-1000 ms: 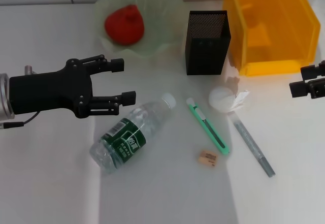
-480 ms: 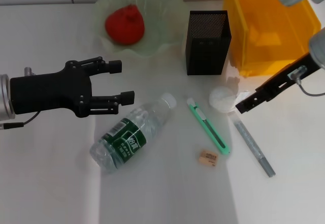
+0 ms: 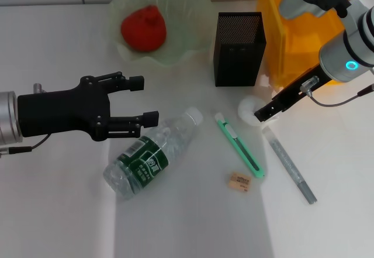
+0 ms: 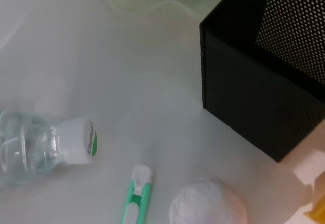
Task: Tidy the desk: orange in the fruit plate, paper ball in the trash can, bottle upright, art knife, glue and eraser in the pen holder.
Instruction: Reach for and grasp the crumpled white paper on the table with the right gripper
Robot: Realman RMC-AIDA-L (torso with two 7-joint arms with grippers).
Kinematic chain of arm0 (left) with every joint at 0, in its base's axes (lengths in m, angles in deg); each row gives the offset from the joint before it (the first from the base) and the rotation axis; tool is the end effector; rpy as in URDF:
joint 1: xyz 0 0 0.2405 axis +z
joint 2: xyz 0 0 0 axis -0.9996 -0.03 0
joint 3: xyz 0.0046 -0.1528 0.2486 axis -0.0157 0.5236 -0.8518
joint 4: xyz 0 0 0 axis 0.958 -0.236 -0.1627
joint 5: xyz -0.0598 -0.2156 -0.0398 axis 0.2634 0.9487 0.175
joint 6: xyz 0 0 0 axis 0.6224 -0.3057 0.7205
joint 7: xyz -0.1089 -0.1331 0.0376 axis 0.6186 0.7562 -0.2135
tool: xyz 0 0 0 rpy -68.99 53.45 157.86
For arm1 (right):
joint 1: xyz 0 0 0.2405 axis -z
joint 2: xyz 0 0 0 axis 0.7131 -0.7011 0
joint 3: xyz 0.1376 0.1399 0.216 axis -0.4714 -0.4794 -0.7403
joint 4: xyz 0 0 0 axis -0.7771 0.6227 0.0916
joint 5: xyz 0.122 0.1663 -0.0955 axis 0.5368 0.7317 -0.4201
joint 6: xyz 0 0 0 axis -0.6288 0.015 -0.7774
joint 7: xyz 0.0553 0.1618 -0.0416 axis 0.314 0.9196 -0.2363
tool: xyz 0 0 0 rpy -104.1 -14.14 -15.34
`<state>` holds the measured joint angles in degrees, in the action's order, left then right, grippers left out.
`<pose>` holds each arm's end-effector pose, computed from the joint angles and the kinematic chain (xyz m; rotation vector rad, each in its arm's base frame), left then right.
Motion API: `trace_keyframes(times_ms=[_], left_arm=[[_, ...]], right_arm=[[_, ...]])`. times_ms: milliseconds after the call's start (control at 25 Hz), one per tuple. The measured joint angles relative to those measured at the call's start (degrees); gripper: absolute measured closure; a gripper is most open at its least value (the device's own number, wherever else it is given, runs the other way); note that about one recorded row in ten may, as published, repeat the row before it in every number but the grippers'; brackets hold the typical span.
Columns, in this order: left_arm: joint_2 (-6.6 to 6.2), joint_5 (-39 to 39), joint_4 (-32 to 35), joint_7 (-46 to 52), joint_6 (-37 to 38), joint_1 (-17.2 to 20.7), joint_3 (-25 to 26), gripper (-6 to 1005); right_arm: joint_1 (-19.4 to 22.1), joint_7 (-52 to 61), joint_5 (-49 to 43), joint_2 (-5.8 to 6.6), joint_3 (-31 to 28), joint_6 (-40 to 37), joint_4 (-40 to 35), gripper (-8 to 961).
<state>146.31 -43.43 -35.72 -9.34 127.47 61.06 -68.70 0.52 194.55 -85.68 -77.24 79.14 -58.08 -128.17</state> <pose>-0.2804 0.3494 -0.0291 -2.7863 -0.4596 -0.8731 0.2277 0.4419 -0.0713 -2.5530 1.0189 -0.4421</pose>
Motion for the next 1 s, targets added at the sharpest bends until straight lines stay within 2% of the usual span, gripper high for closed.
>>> trace_keyframes(times_ms=[680, 1000], left_arm=[[0.32, -1.3, 0.0, 0.0, -0.3, -0.1, 0.0, 135], [0.47, -1.3, 0.0, 0.0, -0.6, 0.0, 0.0, 135]], right_arm=[[-1.5, 0.0, 3.6, -0.04, 1.5, 1.6, 0.9, 150], [-4.6, 0.0, 3.6, -0.04, 3.1, 5.6, 8.0, 151]])
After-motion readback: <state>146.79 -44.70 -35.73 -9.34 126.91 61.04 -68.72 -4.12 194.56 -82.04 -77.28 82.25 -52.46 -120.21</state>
